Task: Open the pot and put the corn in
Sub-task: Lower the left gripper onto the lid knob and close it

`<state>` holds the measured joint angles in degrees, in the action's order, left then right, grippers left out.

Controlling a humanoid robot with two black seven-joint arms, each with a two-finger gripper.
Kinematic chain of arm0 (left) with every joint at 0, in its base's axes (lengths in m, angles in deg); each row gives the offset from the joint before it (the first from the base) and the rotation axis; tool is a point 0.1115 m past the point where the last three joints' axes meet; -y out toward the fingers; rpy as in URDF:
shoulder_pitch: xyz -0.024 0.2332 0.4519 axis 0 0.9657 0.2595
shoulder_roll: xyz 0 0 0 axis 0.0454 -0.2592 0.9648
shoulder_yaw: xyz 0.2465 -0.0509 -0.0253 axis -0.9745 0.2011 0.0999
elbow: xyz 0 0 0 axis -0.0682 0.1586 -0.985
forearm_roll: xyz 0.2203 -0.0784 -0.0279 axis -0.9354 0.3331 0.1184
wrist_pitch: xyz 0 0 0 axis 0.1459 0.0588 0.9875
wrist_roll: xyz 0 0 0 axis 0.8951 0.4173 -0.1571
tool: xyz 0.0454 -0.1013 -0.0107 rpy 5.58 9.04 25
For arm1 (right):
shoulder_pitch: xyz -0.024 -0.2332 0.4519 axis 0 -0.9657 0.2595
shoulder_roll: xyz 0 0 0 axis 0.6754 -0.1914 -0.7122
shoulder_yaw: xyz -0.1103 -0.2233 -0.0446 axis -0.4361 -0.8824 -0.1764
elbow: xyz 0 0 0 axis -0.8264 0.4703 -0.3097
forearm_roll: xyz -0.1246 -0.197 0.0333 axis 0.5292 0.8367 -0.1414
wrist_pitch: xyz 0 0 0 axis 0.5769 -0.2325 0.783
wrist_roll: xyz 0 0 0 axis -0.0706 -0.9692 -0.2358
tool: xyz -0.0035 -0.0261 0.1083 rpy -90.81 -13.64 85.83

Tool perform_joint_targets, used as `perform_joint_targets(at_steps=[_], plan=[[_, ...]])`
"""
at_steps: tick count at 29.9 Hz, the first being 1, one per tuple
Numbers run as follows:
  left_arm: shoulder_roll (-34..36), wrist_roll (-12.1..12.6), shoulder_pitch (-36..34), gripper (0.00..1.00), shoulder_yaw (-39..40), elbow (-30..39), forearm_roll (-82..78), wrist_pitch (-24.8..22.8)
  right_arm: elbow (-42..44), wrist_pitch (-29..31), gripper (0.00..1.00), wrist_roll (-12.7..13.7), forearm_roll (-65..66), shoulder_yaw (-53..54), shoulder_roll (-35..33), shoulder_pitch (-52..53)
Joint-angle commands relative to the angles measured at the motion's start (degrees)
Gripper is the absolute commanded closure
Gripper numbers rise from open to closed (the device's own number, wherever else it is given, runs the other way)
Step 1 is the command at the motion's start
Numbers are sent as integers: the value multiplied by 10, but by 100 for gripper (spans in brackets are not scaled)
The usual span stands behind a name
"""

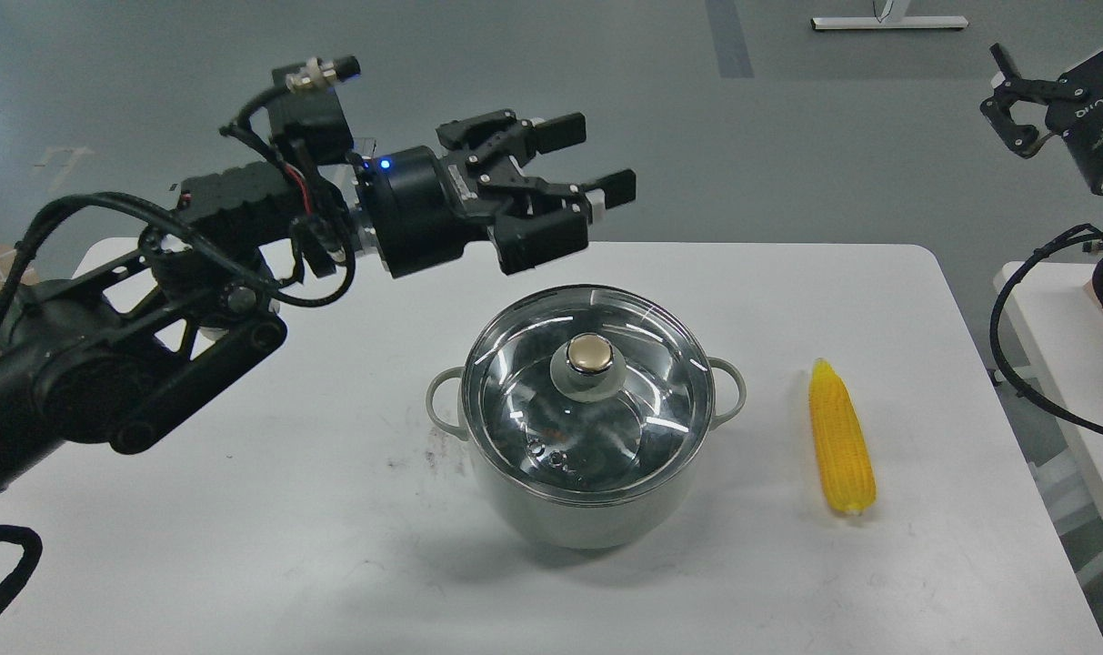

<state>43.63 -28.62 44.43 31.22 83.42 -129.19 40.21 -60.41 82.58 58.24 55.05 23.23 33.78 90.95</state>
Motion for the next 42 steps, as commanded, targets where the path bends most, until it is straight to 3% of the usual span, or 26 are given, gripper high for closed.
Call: perform_joint_targets(at_steps=[1,16,25,30,42], plan=[[-7,1,-1,18,-62,-1,-76,56,1,0,0,0,0,1,-1,0],[-45,2,46,18,-100,-93,-91,81,-1,0,0,0,0,1,4,-4],[-46,2,76,18,-100,-96,-91,101,-1,0,0,0,-1,1,6,-7],[-46,2,80,30,-100,-112,-91,110,-1,0,0,0,-1,1,10,-7],[-45,1,96,33,-100,-116,-91,122,-1,0,0,0,-1,1,9,-7]])
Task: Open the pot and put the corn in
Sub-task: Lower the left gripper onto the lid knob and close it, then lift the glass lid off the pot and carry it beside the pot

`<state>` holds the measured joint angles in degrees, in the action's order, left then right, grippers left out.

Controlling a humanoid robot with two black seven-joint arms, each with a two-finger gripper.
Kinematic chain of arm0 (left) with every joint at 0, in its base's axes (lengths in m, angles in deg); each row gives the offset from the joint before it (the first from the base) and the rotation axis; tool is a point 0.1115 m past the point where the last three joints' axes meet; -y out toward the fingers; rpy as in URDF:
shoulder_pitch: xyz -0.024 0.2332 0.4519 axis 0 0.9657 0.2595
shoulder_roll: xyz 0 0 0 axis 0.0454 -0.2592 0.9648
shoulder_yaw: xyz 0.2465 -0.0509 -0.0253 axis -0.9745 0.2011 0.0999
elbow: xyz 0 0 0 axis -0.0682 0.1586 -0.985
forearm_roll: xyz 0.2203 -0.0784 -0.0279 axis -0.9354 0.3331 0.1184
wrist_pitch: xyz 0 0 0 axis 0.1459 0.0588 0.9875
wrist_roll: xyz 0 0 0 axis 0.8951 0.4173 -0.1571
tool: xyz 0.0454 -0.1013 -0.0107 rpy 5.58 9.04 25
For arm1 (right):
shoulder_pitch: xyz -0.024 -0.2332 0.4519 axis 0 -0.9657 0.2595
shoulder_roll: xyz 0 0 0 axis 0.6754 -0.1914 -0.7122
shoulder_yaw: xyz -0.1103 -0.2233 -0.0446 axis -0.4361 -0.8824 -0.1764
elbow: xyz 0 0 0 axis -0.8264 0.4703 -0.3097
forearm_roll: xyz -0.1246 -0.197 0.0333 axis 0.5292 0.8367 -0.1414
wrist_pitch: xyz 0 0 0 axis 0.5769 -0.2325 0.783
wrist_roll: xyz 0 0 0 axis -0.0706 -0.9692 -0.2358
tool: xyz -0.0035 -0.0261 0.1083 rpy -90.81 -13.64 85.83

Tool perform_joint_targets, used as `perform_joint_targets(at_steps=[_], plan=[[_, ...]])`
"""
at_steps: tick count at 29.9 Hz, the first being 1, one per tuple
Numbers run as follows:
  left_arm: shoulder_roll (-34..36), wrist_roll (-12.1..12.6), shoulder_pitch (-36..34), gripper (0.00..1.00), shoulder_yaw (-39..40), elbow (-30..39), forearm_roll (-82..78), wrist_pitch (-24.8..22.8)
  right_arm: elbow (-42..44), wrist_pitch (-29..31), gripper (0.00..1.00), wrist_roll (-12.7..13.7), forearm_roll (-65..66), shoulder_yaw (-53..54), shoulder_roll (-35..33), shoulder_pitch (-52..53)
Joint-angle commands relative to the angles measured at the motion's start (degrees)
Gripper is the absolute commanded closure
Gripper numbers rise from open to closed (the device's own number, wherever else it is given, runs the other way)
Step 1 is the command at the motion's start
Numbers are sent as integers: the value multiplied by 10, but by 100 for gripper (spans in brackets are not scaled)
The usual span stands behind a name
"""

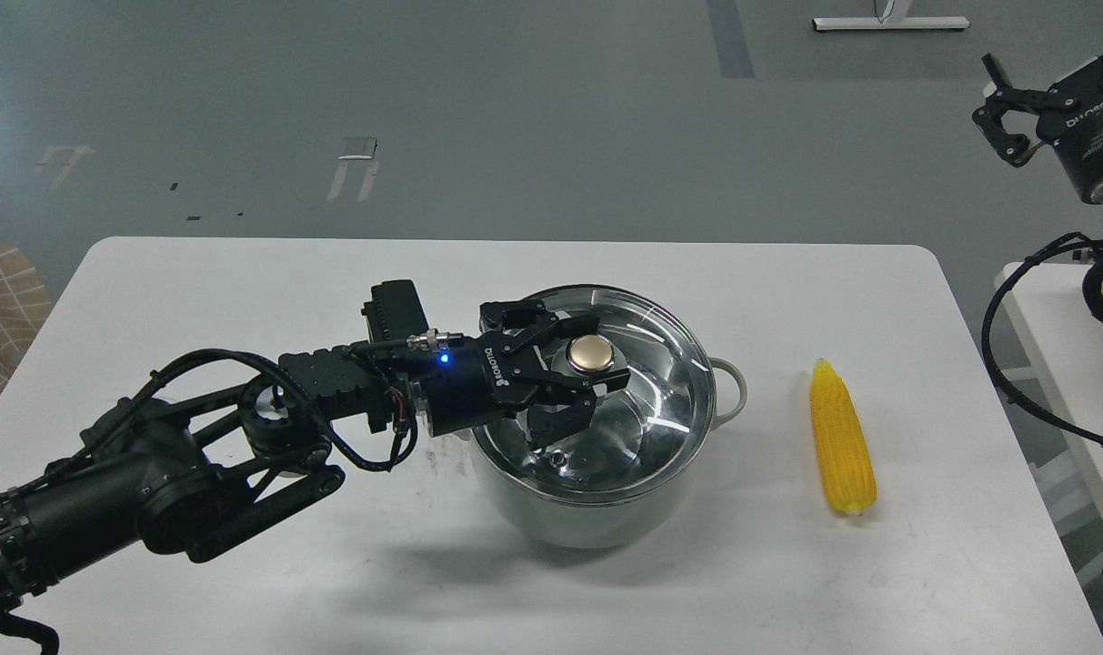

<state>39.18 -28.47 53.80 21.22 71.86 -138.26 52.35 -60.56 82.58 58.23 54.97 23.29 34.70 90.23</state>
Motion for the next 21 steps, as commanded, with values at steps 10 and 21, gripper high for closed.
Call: perform_joint_targets(at_steps=[10,21], plan=[[0,-3,6,74,1,0,0,0,0,0,0,0,0,0,0,0],[16,3,-5,80,24,24,0,-2,1,0,0,-1,0,0,0,-3]])
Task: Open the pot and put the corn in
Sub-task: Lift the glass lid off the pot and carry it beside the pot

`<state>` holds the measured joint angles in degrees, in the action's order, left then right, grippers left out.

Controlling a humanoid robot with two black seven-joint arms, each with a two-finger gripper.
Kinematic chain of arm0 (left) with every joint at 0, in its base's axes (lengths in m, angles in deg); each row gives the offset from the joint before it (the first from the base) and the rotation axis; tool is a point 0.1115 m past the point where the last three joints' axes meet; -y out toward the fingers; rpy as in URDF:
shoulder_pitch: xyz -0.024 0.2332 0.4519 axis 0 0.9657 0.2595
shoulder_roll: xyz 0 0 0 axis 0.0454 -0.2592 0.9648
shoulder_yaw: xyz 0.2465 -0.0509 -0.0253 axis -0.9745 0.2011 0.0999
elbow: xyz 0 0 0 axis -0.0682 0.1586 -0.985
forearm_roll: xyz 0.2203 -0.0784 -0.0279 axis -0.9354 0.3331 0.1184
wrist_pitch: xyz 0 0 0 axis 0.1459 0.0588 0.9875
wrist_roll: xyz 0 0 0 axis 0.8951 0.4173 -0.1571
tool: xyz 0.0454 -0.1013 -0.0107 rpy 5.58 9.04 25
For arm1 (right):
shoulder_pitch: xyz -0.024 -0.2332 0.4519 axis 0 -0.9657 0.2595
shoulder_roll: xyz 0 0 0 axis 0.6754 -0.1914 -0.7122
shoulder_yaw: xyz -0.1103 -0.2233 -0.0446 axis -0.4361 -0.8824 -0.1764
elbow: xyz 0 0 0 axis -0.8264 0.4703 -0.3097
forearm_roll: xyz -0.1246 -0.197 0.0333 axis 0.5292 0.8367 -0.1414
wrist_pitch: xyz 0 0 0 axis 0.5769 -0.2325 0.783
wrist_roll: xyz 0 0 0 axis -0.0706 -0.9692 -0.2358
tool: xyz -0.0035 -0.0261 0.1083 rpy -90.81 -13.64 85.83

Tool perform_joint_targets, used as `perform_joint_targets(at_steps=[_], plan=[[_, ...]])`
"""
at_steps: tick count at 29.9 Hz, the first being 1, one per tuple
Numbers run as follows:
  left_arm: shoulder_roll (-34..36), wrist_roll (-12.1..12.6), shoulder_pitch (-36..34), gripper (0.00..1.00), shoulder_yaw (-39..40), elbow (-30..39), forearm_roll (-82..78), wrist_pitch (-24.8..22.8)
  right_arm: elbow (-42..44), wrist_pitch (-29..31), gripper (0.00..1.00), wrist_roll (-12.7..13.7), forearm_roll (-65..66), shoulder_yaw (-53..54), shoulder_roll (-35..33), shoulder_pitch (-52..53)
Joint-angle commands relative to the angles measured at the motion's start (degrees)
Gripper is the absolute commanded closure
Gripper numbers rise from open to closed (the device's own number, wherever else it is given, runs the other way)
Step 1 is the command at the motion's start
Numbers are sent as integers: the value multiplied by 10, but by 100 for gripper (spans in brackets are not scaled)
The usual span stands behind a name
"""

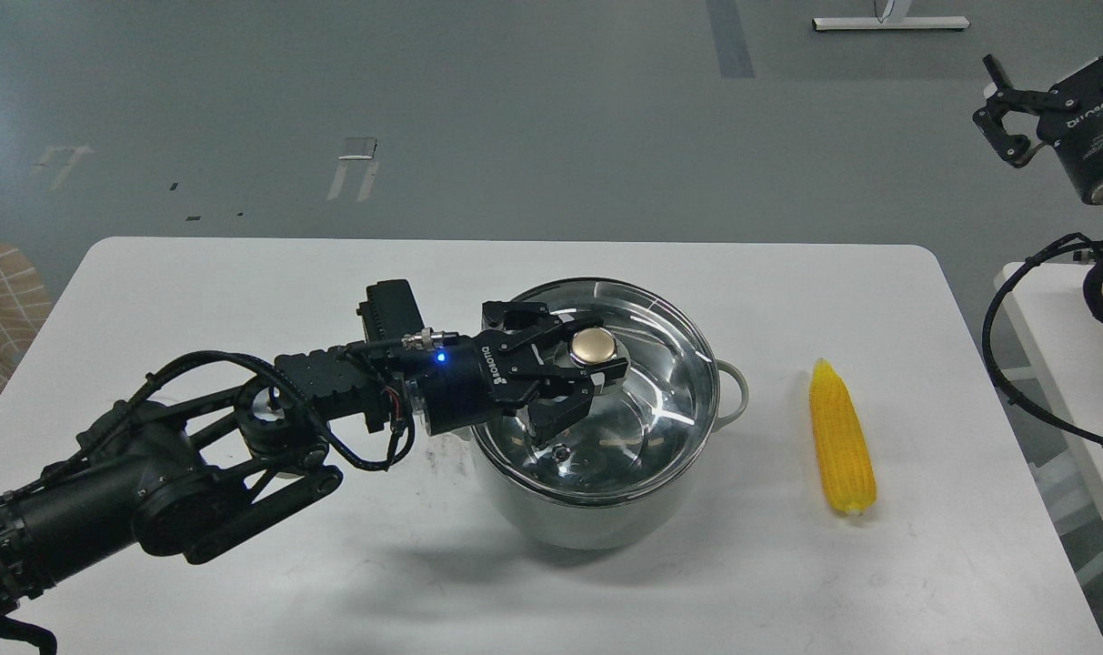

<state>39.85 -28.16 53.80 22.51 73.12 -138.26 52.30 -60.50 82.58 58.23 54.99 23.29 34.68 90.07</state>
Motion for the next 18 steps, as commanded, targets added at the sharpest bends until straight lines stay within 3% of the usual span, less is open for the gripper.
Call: perform_joint_targets(at_steps=[1,6,11,18], plan=[[22,0,-7,80,23,20,0,-4,0,0,0,-1,0,0,0,-2],[79,1,-25,80,48,74,0,-17,0,0,0,-1,1,0,0,-2],[226,-5,-16,80,89,108,15,-13,1,0,0,-1,0,0,-6,-5],[353,-7,77,80,86,46,122,68,0,0,0,-1,0,0,-6,-10]])
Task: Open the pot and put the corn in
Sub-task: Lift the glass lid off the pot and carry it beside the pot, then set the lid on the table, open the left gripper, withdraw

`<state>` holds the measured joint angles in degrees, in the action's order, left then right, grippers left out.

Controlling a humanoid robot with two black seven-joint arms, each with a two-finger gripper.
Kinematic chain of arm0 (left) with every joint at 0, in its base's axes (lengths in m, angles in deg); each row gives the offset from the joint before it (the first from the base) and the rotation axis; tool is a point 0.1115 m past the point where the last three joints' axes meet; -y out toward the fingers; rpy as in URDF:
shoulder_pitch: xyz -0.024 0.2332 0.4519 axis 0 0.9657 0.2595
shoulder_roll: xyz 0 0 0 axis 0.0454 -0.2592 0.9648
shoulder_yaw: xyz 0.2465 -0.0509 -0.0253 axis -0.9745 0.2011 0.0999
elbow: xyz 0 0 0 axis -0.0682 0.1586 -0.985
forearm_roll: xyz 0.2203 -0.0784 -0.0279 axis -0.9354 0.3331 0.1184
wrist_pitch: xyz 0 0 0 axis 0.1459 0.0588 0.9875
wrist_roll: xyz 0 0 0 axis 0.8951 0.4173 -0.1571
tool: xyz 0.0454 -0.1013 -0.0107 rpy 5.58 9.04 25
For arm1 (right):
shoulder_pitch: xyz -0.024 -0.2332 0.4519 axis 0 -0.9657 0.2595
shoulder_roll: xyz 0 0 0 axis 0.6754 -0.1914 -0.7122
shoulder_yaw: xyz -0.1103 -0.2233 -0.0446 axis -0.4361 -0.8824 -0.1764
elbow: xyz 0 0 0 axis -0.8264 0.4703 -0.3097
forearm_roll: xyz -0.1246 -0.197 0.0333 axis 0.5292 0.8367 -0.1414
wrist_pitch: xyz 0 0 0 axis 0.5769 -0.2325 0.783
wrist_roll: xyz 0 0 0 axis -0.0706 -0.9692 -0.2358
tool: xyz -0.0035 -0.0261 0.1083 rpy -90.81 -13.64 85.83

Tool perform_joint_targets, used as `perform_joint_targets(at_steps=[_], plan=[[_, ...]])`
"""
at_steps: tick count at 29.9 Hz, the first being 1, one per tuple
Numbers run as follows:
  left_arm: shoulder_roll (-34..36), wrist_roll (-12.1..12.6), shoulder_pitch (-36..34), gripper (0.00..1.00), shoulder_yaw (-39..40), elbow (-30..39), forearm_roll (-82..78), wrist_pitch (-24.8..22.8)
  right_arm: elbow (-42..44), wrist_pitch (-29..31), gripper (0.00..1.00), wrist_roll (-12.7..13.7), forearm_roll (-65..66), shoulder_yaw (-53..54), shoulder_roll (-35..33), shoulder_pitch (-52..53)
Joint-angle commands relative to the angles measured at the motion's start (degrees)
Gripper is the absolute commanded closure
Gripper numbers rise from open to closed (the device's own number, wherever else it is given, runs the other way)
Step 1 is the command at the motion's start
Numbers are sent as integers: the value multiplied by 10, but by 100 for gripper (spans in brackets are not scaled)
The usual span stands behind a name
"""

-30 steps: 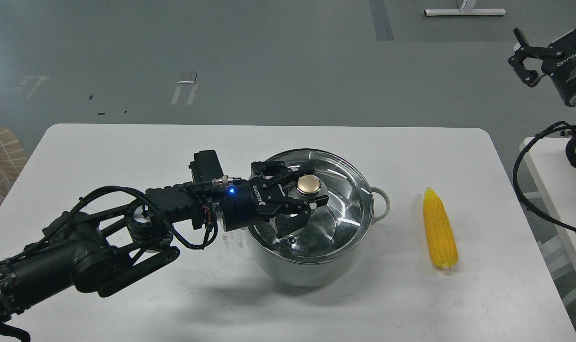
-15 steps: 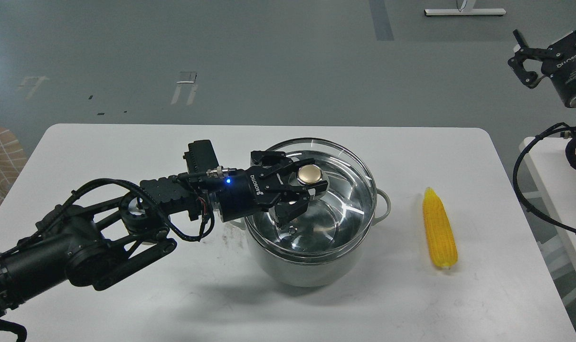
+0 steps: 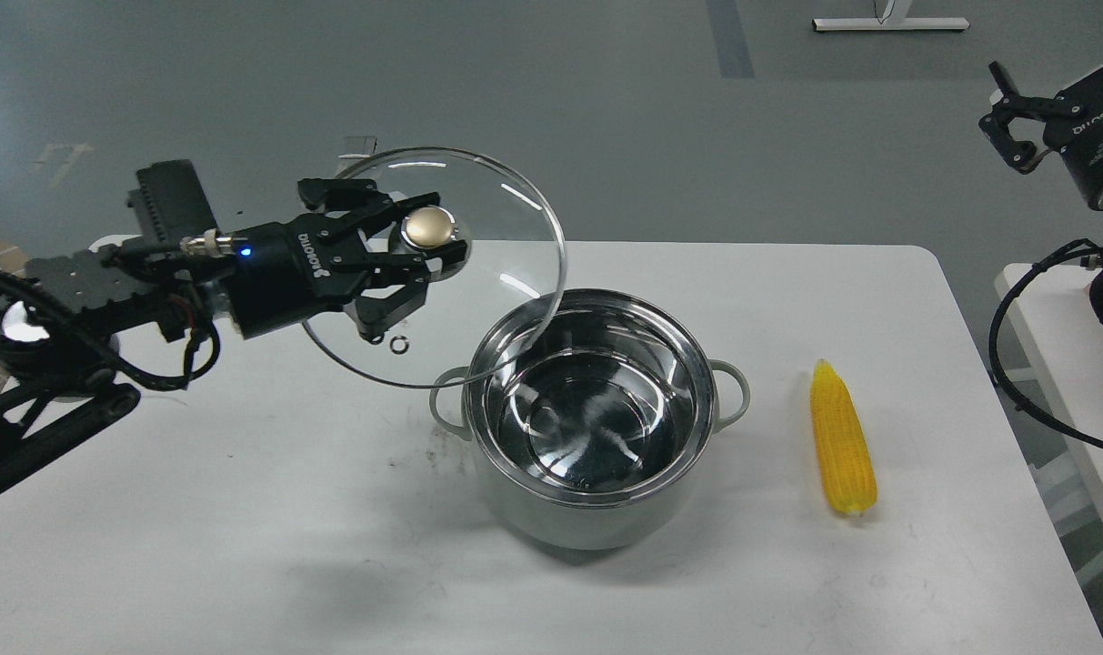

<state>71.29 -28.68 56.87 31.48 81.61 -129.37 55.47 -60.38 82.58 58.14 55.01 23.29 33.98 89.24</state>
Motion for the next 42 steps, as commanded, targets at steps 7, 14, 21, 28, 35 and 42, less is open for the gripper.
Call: perform_joint_targets(at_steps=[7,14,21,28,35,42], plan=[[39,-8,167,79,-10,-141,44,126,-1,0,0,0,0,0,3,-2],[-22,-31,198,79,-12,-270,94,163,-2,0,0,0,0,0,3,-11],[-92,-44,211,79,-11,-360,98,178,-4,0,0,0,0,0,3,-17],[-95,-44,231,78,-12,-374,140,180,-12,0,0,0,0,-1,5,-20],[-104,-44,231,51,-12,-375,145,181,-30,0,0,0,0,-3,5,-29],[-104,-44,231,29,-12,-375,156,181,-30,0,0,0,0,-3,4,-30]])
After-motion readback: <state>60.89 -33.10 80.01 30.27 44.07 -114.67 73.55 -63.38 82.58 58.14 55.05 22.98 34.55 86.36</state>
